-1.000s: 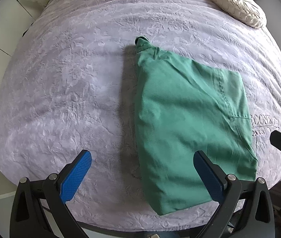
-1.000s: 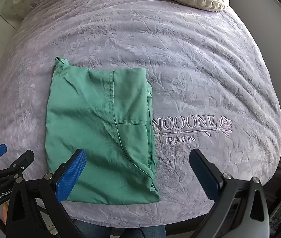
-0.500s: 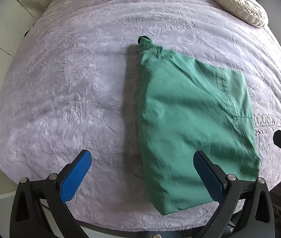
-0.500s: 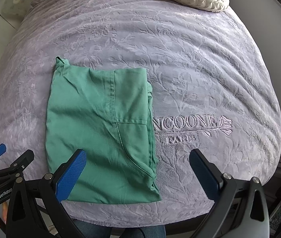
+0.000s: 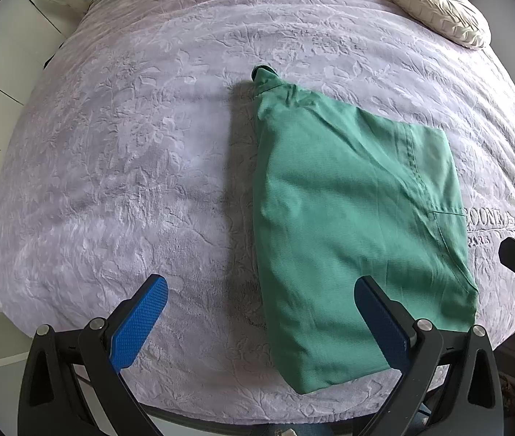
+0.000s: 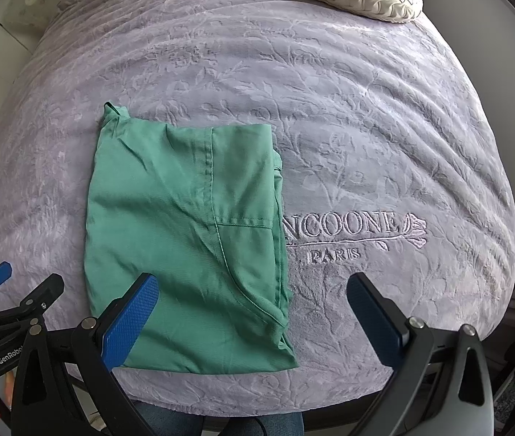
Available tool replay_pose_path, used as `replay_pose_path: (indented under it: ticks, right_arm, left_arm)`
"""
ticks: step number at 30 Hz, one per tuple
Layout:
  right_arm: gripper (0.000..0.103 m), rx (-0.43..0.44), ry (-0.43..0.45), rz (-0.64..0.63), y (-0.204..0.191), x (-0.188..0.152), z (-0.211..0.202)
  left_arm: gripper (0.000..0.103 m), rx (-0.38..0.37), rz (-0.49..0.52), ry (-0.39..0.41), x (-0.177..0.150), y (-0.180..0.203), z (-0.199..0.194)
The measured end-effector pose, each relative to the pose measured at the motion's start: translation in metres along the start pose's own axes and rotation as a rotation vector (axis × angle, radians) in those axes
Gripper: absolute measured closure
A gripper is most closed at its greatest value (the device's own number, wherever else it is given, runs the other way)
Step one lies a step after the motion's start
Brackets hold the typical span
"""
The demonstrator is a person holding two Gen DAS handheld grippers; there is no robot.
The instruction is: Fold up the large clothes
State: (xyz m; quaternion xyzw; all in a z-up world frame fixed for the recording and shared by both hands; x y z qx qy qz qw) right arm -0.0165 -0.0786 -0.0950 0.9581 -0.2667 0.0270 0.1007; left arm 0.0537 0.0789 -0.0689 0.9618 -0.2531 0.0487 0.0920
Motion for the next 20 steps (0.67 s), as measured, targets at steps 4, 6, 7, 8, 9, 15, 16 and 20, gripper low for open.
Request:
replay_pose_path:
  ticks: [4, 6, 7, 8, 9, 15, 16, 20]
  right_arm:
    - [0.000, 0.000, 0.001, -0.003, -0.0004, -0.0001, -0.0004]
    - [0.000, 0.001, 0.001, -0.002, -0.0006, -0.0010, -0.0006]
    - [0.000, 0.001, 0.001, -0.004, -0.0004, -0.0001, -0.0003]
    - [0.000, 0.001, 0.000, -0.003, -0.0005, -0.0005, -0.0001]
    - [0.000, 0.001, -0.001, -0.003, -0.0007, -0.0009, 0.0001]
    - [0.000, 0.001, -0.008, -0.011, -0.0008, -0.0017, 0.0029]
    - [0.000, 0.001, -0.010, -0.010, -0.0011, -0.0028, 0.0035]
    - [0.000, 0.004, -0.020, -0.007, -0.0013, -0.0051, 0.0060]
  left_arm:
    - [0.000, 0.000, 0.001, 0.001, 0.0000, -0.0003, 0.0000]
    - [0.000, 0.000, 0.003, 0.001, 0.0000, -0.0005, -0.0001]
    - [0.000, -0.001, 0.003, 0.001, 0.0000, -0.0004, 0.0000]
    - [0.000, -0.001, 0.004, 0.002, -0.0001, -0.0006, 0.0001]
    - [0.000, -0.003, 0.004, 0.002, -0.0001, -0.0004, 0.0002]
    - [0.000, -0.006, 0.002, 0.028, 0.0018, -0.0020, -0.0032]
    - [0.000, -0.003, 0.008, 0.033, 0.0023, -0.0025, -0.0044]
    - [0.000, -0.002, 0.016, 0.030, 0.0030, -0.0037, -0.0044]
Point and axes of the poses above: each gripper's, at about its wrist camera, not at the fingertips, and z roughly the way its jaws point, y to its right, x to its top, the point moved 10 cm from there along z, roughly the way its jaws point, and after that the axes turned 14 degrees about -x, right-handed, at the moved point
